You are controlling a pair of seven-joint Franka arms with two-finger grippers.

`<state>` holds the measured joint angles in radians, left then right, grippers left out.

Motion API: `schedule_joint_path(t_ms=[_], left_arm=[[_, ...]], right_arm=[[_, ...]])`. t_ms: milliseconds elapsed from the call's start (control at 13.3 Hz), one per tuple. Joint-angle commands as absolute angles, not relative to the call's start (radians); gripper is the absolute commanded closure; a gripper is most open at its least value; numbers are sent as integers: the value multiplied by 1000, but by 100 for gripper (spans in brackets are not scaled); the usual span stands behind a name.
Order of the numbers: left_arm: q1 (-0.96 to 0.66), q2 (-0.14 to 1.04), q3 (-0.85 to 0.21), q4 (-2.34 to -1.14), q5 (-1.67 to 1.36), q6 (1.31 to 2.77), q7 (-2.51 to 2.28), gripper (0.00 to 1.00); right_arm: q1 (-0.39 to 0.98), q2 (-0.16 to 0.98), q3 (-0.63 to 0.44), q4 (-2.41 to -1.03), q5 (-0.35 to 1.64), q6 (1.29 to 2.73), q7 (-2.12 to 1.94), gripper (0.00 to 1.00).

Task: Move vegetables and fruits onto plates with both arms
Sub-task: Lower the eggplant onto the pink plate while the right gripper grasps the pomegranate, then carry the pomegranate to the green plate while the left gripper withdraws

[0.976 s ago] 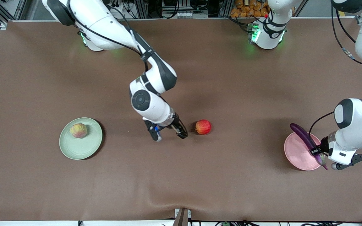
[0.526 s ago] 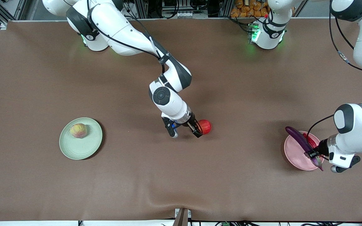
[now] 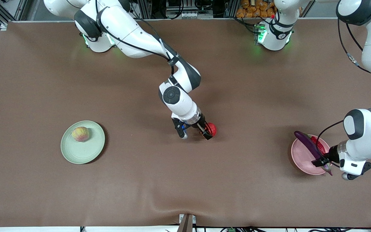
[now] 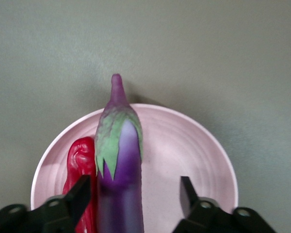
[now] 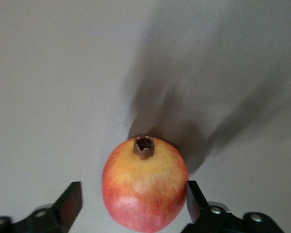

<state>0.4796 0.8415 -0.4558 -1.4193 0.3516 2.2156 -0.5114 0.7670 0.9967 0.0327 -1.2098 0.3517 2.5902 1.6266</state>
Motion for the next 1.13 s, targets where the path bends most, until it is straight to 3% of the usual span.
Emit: schedule_joint_path(t_ms=[0, 75, 150, 300, 601, 1051], left_arm=[[471, 776, -454, -1404, 331, 2113, -506, 0], [475, 749, -457, -1404, 330, 2083, -503, 0], [480, 714, -457, -1404, 331, 2074, -493, 0], [477, 605, -463, -1413, 328, 2007, -409, 0], [482, 464, -583, -1408, 327, 1778, -376, 0], [474, 224, -666, -1408, 240, 1605, -350, 0]], right_arm=[[801, 1038, 11, -1161, 316, 2600, 1640, 62], [802, 1040, 9, -1163, 286, 2599, 1641, 76], [795, 1039, 9, -1163, 281, 2592, 1635, 99], [752, 1007, 11, -1161, 284, 2510, 1626, 100], [608, 892, 26, -1123, 293, 2078, 1443, 100], [361, 778, 8, -1124, 258, 1608, 952, 100]])
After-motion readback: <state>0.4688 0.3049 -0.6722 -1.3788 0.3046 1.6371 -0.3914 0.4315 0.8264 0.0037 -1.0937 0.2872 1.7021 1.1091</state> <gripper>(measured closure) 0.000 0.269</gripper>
